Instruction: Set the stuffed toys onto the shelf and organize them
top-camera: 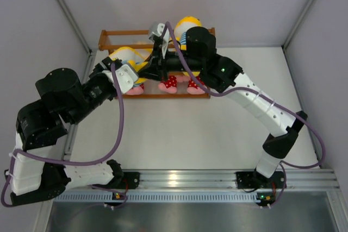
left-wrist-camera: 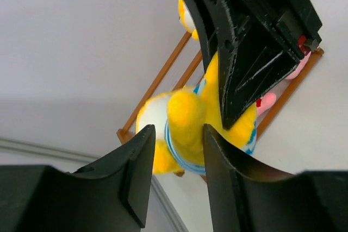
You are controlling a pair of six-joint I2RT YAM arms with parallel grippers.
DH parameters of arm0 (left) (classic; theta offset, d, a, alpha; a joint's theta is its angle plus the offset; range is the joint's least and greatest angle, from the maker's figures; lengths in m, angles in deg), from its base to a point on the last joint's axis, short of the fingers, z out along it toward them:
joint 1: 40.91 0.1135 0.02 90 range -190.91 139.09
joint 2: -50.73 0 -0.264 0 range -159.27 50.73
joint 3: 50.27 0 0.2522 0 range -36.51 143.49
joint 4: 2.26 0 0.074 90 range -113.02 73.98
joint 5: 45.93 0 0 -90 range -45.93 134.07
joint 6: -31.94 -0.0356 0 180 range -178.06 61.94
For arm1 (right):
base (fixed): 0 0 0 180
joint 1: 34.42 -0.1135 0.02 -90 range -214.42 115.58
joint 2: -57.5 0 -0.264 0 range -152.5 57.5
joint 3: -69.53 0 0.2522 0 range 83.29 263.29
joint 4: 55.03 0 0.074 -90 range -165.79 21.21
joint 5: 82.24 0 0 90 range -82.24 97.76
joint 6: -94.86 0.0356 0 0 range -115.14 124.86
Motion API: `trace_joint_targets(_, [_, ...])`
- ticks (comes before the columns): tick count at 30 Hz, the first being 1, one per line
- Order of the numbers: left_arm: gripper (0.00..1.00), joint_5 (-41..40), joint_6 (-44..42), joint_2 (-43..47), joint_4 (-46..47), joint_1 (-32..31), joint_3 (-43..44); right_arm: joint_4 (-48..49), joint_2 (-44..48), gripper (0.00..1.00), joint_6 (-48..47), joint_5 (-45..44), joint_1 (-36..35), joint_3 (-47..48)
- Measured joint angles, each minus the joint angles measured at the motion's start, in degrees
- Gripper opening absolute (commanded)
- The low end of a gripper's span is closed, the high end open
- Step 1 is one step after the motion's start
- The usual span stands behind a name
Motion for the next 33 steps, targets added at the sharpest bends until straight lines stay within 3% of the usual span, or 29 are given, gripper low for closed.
trace_joint_targets(2, [0.55,-0.9,-0.2,0.6,0.0,0.9,-0.5,0.1,-0.2,0.0,-5.2,-2.3,-0.1,0.1])
trace_joint_targets(5, [0.78,-2.7,-0.2,1.5,0.0,2.4,-1.0,2.0,-1.0,0.0,-13.8,-6.4,-0.1,0.3])
trace_joint_targets(6, [0.91,-3.5,-0.3,1.8,0.0,2.9,-1.2,2.8,-1.5,0.0,-16.9,-7.9,-0.1,0.4])
trace_joint_targets(8, [0.98,-5.0,-0.2,2.3,0.0,4.2,-1.7,4.3,-3.1,0.0,-22.6,-10.6,-0.1,1.2])
trace_joint_targets(13, [0.98,-9.5,0.1,3.7,0.1,7.3,-3.3,6.2,-12.9,0.0,-30.6,-13.5,1.4,8.5])
trace_joint_targets(20, [0.98,-14.6,0.0,3.9,0.1,9.9,-3.5,6.5,-26.2,0.0,-33.5,-15.1,5.7,17.1])
trace_joint_targets(33, [0.98,-17.0,0.0,2.4,0.2,10.2,-1.3,6.7,-28.8,0.0,-33.4,-15.7,9.8,19.8])
